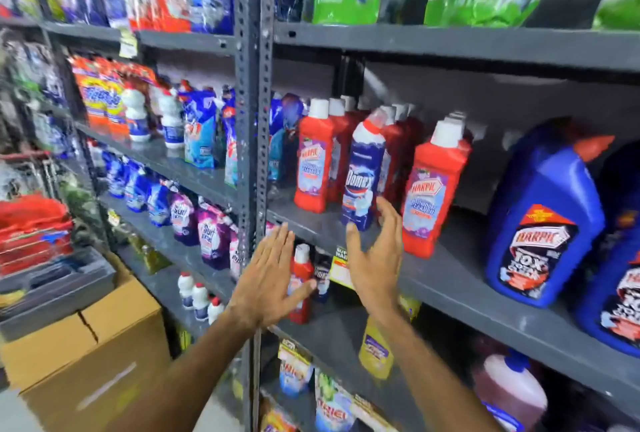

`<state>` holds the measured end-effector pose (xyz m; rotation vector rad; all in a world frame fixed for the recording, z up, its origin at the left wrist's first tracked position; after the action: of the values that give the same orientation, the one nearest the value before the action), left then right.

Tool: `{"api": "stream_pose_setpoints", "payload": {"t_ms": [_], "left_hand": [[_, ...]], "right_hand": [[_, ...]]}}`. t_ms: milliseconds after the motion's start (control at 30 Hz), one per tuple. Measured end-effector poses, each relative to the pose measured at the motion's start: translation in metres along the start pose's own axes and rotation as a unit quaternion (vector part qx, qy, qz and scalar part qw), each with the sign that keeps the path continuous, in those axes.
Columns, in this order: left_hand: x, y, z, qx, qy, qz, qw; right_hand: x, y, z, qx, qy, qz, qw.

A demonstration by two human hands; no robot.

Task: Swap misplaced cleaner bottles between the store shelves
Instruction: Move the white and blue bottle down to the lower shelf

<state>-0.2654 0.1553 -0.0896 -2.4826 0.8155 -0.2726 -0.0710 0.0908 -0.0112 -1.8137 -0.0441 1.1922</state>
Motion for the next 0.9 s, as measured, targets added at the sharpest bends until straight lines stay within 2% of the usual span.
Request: {"api": "stream_pose_setpoints", "payload": {"t_ms": [133,233,433,900], "left_hand": [[-0.029,-0.053,0.001,-0.041,-0.011,0.013,0.999],[-0.041,-0.074,0.007,-0.080,-0.003,0.029,0.996],[-0.057,-0.091,0.023,-0.063,0.003,0.052,0.997],[-0.059,-0.092,0.024,-0.041,0.024,0.056,0.997]], "right_hand": [[0.014,-0.049,0.028,0.013,0.062,0.064,0.996],[0.028,-0.072,0.039,0.020,0.076,0.144,0.986],[0.051,-0.089,0.052,-0.010,0.076,0.222,0.972],[0.042,-0.076,0.054,-0.005,0.075,0.212,0.974]]}}
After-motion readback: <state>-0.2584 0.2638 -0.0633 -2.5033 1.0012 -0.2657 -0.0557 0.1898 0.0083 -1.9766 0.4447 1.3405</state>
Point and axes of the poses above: each hand's wrist, its own y-axis away from the middle knuckle, its own z-axis out of the palm, x = y × z, the point moved 1 cm from there along -y, towards the middle knuckle, and after that the axes turned 5 degrees about -y, right-handed, at the moved point
